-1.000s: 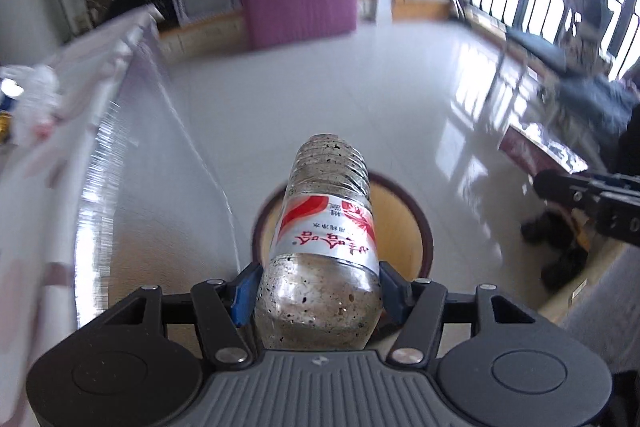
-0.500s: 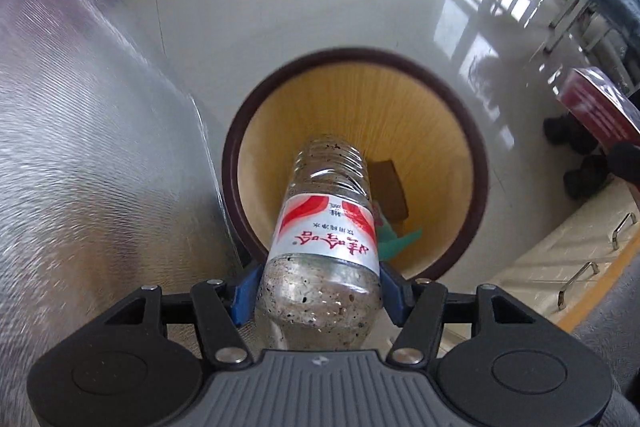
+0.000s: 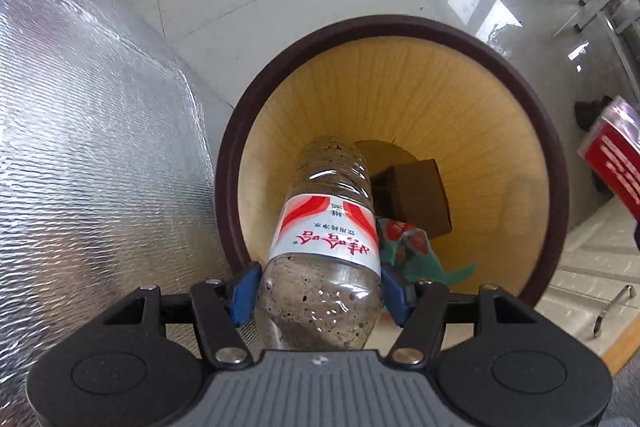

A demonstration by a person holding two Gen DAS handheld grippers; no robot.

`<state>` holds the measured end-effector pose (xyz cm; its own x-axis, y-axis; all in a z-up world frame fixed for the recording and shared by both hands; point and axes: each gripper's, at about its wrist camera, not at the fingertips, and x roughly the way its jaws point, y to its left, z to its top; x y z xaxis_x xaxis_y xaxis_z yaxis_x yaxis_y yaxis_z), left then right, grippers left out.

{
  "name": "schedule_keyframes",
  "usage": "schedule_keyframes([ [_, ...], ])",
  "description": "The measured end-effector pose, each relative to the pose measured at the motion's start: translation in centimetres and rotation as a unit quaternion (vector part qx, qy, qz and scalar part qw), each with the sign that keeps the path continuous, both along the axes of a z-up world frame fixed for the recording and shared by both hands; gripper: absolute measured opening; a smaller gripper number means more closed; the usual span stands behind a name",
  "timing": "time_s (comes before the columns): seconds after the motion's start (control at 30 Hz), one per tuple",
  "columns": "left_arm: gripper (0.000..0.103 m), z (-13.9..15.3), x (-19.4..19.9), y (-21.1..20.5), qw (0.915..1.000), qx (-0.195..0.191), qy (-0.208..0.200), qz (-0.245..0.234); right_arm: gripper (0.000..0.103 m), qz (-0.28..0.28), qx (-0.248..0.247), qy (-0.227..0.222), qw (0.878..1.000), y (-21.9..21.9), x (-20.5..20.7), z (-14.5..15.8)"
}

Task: Collect trash
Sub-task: 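Open the left tool dropping the bottle while the right tool drops the red pack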

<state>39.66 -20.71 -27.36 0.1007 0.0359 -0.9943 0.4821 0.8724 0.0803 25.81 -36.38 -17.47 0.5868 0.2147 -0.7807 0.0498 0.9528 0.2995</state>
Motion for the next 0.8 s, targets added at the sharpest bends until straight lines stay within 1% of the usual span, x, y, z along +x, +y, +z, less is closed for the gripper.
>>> schedule_keyframes([
  [0.13,0.064,-0.6,0.5,0.4,0.9997,-0.018,0.008,0.011,0.051,0.005,0.019,0.025,0.999,0.3,3.1,-1.2],
  [0.3,0.064,-1.2,0.5,0.6,0.9995,-0.022,0.014,0.020,0.051,0.019,0.029,0.059,0.998,1.8,7.9,-3.0],
  [0.43,0.064,-1.6,0.3,0.8,0.9992,-0.029,0.015,0.023,0.054,0.019,0.027,0.068,0.997,2.4,10.8,-4.2],
  [0.47,0.061,-1.6,0.4,0.8,0.9992,-0.030,0.011,0.025,0.055,0.017,0.031,0.068,0.997,2.4,11.3,-4.4],
  [0.5,0.059,-1.6,0.4,0.8,0.9993,-0.029,0.005,0.025,0.055,0.017,0.037,0.067,0.997,2.1,11.7,-4.6],
  [0.57,0.045,-1.6,0.5,0.7,0.9993,-0.027,-0.003,0.024,0.056,0.010,0.042,0.067,0.997,1.9,12.1,-4.8],
  [0.63,0.044,-1.8,0.5,0.8,0.9992,-0.029,0.000,0.027,0.059,0.008,0.044,0.069,0.997,1.8,12.2,-5.1],
  [0.8,0.044,-2.5,0.1,0.3,0.9995,-0.022,0.006,0.021,0.059,0.004,0.040,0.069,0.997,1.7,11.9,-5.5],
])
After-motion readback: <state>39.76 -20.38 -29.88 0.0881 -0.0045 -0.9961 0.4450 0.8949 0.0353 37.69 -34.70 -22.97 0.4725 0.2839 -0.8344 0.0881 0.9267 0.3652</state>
